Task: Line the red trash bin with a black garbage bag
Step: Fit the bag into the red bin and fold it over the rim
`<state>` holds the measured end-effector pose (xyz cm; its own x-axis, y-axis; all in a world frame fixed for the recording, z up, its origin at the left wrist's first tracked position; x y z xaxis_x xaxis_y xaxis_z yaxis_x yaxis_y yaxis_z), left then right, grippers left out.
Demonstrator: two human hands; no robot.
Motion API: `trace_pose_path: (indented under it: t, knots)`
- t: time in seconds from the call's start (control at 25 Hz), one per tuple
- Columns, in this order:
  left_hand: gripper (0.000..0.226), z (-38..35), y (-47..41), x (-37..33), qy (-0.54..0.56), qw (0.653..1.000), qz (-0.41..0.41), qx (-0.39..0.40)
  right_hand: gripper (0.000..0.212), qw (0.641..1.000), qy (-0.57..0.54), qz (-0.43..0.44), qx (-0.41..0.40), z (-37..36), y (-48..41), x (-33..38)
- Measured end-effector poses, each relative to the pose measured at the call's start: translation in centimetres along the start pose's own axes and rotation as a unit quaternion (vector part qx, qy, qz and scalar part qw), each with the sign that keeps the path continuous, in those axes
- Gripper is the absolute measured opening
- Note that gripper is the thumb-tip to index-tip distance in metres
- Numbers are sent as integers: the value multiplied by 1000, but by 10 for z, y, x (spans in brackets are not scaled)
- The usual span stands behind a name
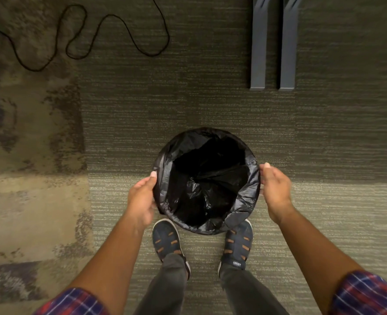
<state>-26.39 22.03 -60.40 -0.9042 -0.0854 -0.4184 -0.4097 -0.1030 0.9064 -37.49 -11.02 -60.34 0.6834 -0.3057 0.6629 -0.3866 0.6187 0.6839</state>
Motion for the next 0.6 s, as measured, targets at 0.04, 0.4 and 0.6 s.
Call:
trace_pose_path:
  t: [0.04, 0.4, 0.6]
  knots:
    - [26, 4, -10, 1, 23, 1000, 16, 11, 40, 999, 29, 23, 21, -3, -2, 1]
    - [15, 12, -67, 26, -87, 993, 38, -69, 22, 984, 134, 94, 71, -1, -11, 0]
    - [21, 7, -39, -5, -114, 957, -97, -248, 30, 983, 155, 92, 41, -1, 0, 6]
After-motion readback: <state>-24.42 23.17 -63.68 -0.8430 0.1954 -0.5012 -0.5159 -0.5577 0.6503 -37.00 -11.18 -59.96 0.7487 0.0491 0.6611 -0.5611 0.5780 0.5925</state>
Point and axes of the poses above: each hand's wrist, its own y-axis away from the middle knuckle, its own z-axis out of the back of the hand, x = y × z, the point moved 3 cm from there along -y, towards the middle knuckle, and after that the axes turned 2 degrees about z, right-handed, at the moved point
